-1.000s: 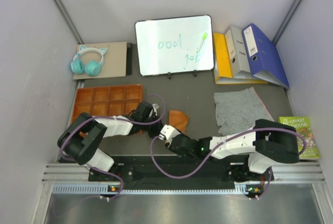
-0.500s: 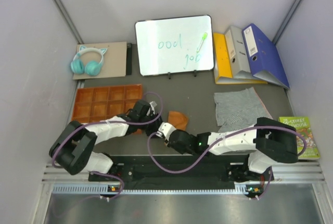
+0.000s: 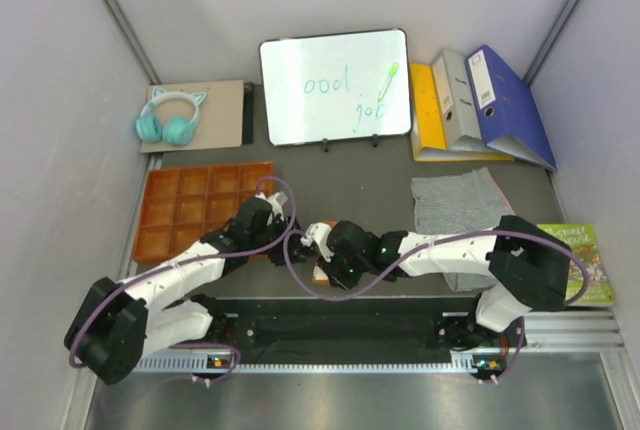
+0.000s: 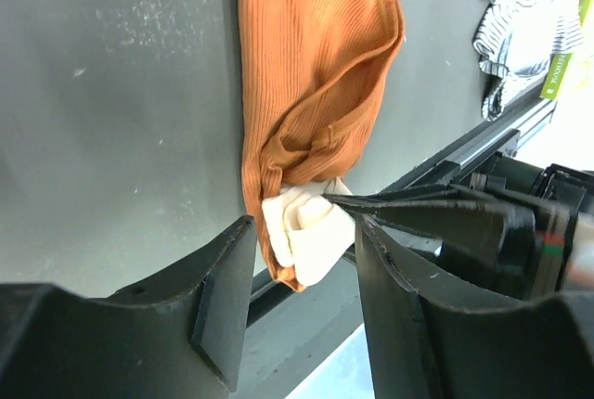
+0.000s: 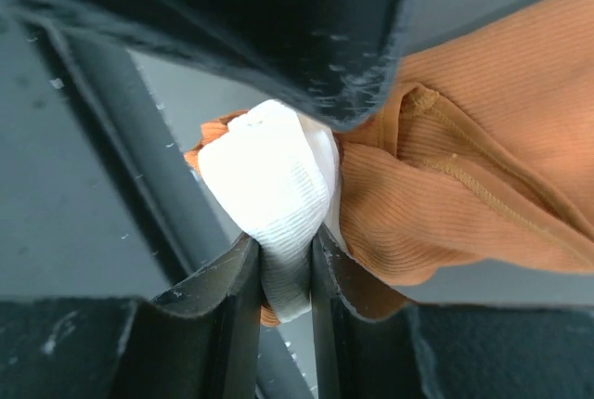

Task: Roll the underwear
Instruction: Roll the underwear to the center of the board.

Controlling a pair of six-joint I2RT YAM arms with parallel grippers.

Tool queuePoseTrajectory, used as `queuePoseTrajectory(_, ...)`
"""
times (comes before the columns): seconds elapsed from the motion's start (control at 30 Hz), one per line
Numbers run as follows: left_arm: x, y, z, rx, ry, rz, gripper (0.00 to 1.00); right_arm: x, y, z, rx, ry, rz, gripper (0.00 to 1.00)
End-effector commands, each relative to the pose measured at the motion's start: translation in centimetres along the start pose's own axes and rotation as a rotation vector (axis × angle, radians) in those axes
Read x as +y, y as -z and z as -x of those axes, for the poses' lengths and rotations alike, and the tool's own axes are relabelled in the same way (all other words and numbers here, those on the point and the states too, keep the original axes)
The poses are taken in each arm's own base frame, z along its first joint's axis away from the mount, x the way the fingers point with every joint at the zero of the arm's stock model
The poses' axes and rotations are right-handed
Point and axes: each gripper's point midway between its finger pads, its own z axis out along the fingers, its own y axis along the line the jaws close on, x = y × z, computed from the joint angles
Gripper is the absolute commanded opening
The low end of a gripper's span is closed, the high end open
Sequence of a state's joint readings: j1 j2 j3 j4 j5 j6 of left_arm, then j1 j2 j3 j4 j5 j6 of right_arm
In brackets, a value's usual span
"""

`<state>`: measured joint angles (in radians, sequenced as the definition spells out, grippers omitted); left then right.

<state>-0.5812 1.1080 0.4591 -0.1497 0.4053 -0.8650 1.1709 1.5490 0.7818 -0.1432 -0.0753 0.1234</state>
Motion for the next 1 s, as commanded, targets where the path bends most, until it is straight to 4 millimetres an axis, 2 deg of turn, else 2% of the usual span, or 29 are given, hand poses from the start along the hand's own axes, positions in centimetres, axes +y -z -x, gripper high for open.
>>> queuePoseTrajectory(0.0, 0.1, 0.3, 0.1, -0.070, -0.045, -0.066, 0.51, 2.2, 0.2, 0.3, 0.048, -0.060, 0.196, 0.14)
queuePoseTrajectory(0.07, -0.7, 0.6, 0.4, -0.107, -0.073, -0.118, 0.51, 1.9, 0.2, 0.4, 0.062, -0.075, 0.210, 0.14)
queuePoseTrajectory(0.13, -0.3, 0.7, 0.2, -0.124, -0.088, -0.121, 0.52, 1.6, 0.0, 0.4, 0.082, -0.102, 0.242, 0.14)
queuePoseTrajectory(0.17, -0.5, 0.8, 0.2, -0.131, -0.102, -0.129, 0.52, 2.0, 0.2, 0.8, 0.082, -0.110, 0.281, 0.14)
queuePoseTrajectory(0.5, -1.6, 0.7, 0.2, -0.215, -0.203, -0.211, 0.54, 0.7, -0.3, 1.0, 0.133, -0.239, 0.421, 0.13)
queuePoseTrajectory(0.63, -1.9, 0.2, -0.1, -0.215, -0.237, -0.227, 0.54, 0.3, -0.3, 1.6, 0.129, -0.287, 0.485, 0.13)
queuePoseTrajectory(0.83, -1.3, -1.1, -0.6, -0.219, -0.283, -0.190, 0.58, -0.5, -0.7, 1.5, 0.169, -0.345, 0.557, 0.13)
queuePoseTrajectory(0.97, -1.6, -1.8, -0.4, -0.213, -0.293, -0.189, 0.57, -0.8, -1.2, 1.4, 0.179, -0.369, 0.590, 0.13)
